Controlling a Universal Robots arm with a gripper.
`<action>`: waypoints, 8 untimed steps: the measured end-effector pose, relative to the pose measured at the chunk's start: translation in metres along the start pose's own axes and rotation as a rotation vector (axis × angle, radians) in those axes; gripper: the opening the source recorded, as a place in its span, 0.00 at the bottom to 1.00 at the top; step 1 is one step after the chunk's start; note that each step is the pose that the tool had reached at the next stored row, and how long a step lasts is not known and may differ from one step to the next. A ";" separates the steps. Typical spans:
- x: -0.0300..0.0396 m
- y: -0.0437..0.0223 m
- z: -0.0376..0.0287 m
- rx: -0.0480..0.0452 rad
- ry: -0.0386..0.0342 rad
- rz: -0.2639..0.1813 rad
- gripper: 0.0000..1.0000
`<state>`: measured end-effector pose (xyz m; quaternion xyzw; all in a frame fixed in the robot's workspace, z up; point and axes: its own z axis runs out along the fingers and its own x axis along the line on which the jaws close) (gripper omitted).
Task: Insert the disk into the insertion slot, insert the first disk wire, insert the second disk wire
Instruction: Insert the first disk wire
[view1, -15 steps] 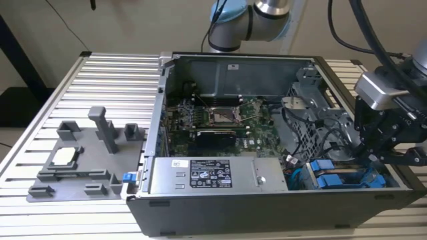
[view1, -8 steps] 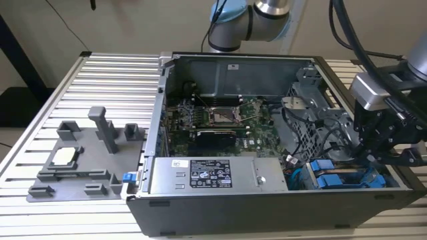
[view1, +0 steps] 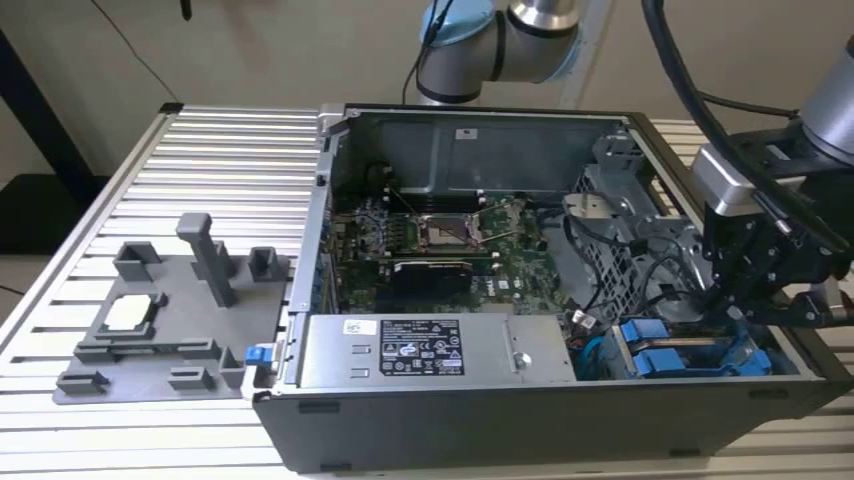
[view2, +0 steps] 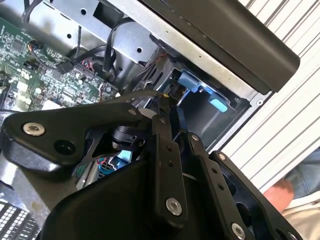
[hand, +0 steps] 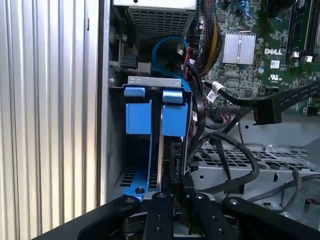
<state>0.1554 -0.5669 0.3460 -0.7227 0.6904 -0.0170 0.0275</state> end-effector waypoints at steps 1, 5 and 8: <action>0.0000 0.0000 0.0000 0.0000 0.0001 0.000 0.19; -0.0002 0.0001 0.0016 0.0020 0.0003 0.002 0.19; -0.0004 0.0003 0.0032 0.0045 0.0011 0.011 0.19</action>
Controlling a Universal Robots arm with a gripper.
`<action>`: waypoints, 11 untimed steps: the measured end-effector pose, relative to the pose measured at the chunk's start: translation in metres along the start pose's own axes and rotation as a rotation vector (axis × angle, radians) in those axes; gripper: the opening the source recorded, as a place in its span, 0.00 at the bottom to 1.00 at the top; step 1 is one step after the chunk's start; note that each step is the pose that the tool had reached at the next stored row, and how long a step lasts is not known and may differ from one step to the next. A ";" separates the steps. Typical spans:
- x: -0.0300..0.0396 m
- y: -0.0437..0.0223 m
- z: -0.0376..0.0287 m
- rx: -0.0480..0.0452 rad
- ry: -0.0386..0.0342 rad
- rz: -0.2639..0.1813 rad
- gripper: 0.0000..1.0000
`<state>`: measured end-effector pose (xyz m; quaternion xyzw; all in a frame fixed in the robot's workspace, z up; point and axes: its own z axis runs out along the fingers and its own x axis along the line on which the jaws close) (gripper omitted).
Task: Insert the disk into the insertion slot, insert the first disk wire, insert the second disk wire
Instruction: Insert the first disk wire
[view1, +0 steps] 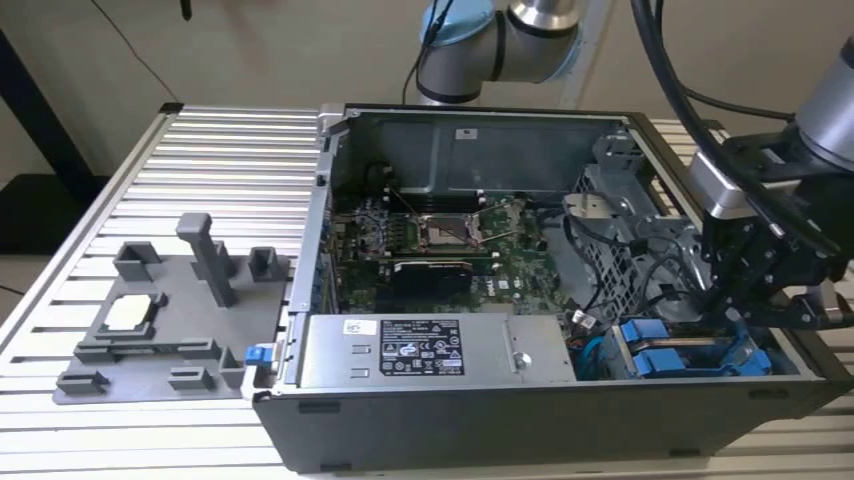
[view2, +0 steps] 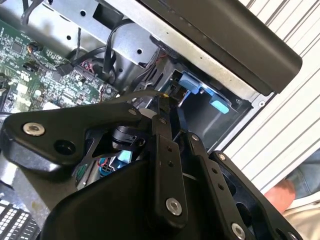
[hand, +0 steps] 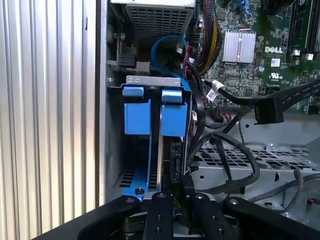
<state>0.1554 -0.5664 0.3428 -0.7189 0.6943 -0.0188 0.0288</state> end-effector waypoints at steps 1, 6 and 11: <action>-0.0001 0.0000 0.0004 0.0004 0.0000 0.003 0.19; -0.0010 0.0003 0.0019 0.0017 0.0008 0.015 0.19; -0.0013 0.0004 0.0031 0.0022 0.0021 0.029 0.19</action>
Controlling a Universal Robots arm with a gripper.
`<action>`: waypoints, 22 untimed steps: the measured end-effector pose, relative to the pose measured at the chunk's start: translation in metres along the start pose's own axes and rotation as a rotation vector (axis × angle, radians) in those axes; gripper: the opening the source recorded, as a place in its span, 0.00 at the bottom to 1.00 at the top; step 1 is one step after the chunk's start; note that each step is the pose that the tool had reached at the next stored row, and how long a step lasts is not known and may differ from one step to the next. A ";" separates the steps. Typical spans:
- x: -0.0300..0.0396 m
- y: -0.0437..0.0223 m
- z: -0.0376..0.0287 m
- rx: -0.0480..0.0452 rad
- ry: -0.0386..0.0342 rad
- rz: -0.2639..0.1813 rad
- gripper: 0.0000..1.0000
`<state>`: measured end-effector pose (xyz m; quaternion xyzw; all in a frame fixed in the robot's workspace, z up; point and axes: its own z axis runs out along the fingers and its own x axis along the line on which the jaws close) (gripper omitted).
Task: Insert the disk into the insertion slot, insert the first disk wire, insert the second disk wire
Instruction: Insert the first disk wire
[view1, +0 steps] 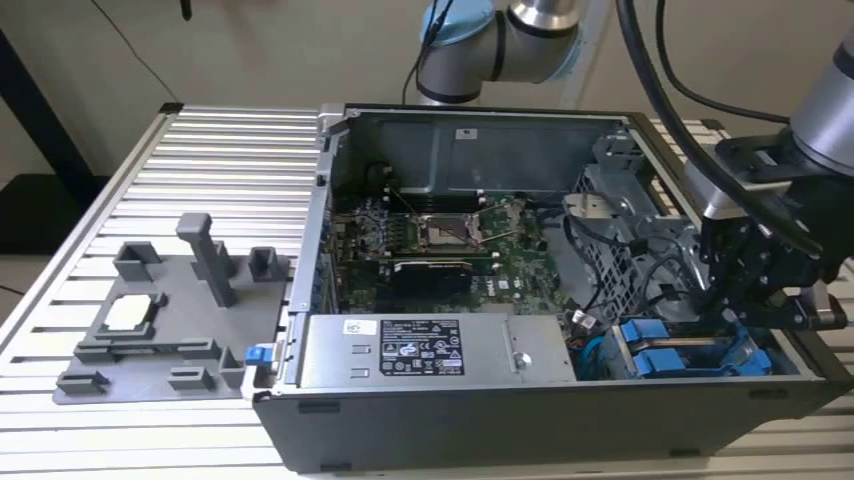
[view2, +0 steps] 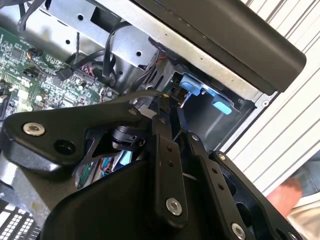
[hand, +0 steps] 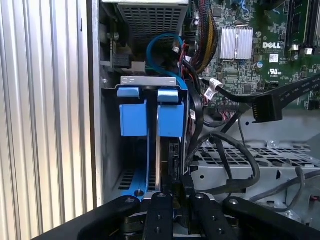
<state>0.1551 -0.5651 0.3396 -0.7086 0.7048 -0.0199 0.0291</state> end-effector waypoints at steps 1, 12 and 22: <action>-0.0001 0.0000 0.0002 0.0001 0.0004 0.003 0.19; -0.0011 0.0003 0.0010 0.0002 0.0009 0.013 0.19; -0.0009 0.0008 0.0074 0.0003 0.0033 0.017 0.19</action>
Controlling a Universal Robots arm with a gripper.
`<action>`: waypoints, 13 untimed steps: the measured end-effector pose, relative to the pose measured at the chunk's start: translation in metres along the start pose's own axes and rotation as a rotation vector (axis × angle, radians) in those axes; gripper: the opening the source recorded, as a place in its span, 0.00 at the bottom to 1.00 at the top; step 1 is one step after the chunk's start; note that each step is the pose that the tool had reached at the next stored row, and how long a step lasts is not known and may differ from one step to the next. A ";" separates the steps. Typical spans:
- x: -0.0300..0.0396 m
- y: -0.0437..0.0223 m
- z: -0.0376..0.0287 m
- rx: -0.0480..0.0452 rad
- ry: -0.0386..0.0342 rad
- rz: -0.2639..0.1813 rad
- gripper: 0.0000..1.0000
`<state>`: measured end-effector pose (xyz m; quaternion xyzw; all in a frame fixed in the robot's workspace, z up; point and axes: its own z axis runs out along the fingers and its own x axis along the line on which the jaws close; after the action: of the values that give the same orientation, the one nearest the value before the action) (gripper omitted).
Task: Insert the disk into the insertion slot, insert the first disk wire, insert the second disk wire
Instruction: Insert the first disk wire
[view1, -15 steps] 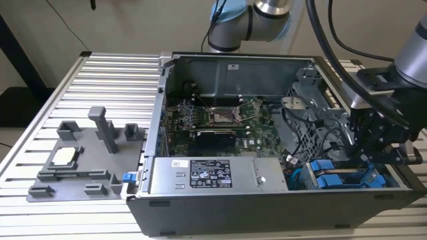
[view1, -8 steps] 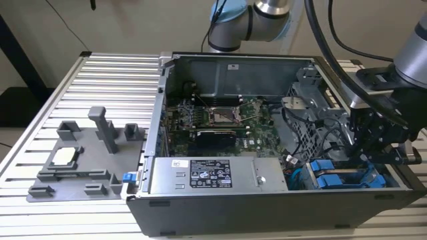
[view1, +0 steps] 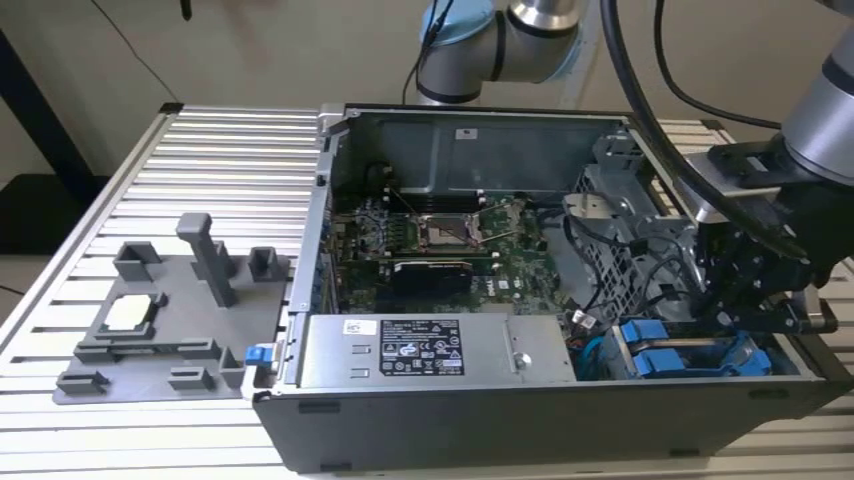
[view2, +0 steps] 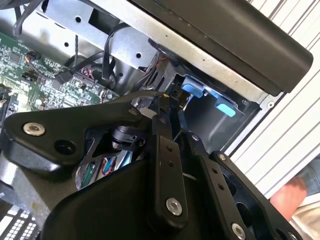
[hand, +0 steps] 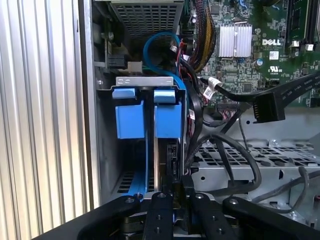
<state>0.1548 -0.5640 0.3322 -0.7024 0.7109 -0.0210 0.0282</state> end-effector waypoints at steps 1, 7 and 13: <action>0.0000 0.0001 0.0006 -0.0001 0.0004 0.000 0.19; 0.0000 0.0002 0.0020 -0.0001 -0.0018 0.000 0.20; 0.0000 -0.0002 -0.0028 0.0000 -0.0013 0.000 0.27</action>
<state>0.1548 -0.5640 0.3350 -0.7024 0.7109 -0.0205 0.0287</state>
